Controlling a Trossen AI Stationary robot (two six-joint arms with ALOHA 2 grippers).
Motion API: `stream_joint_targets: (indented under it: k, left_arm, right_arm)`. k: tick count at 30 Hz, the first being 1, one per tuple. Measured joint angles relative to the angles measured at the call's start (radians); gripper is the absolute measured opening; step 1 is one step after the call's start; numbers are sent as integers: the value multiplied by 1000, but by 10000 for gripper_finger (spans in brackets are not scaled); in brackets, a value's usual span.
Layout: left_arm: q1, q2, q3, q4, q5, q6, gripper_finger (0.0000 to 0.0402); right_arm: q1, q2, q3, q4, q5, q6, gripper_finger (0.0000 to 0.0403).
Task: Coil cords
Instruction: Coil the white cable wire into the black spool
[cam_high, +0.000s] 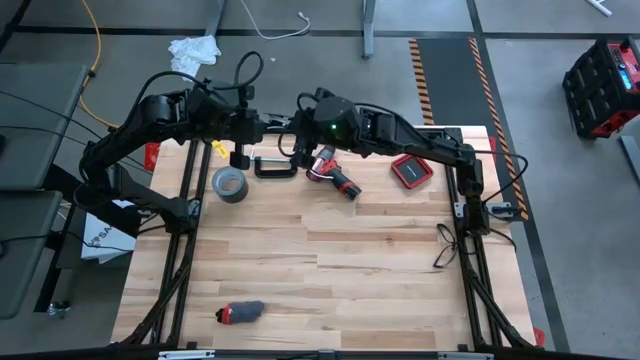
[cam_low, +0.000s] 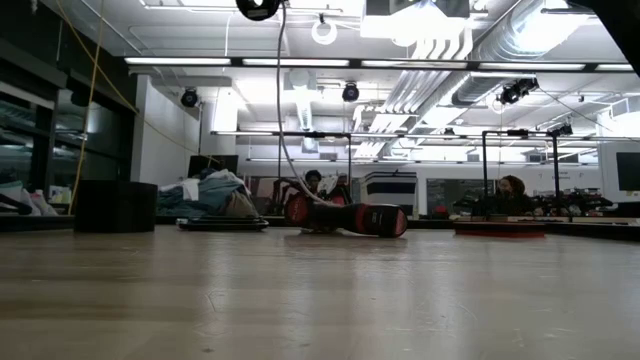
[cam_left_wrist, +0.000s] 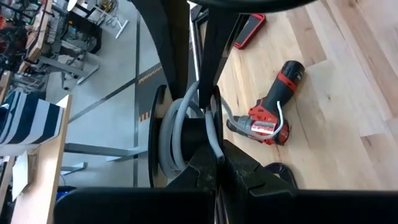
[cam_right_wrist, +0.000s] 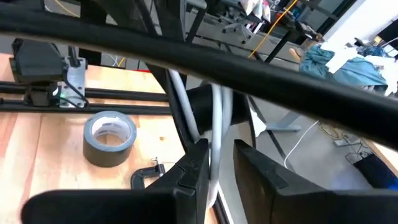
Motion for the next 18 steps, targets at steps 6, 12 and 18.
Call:
stream_joint_targets:
  k: [6,12,18]
  left_arm:
    - [1,0,0,7,-1,0,0]
    - [1,0,0,3,-14,3,0]
    - [0,0,0,-7,-28,3,0]
  right_arm:
    - [0,0,-1,24,35,1,67]
    - [11,0,-2,29,48,1,9]
    - [21,-1,8,27,66,3,4]
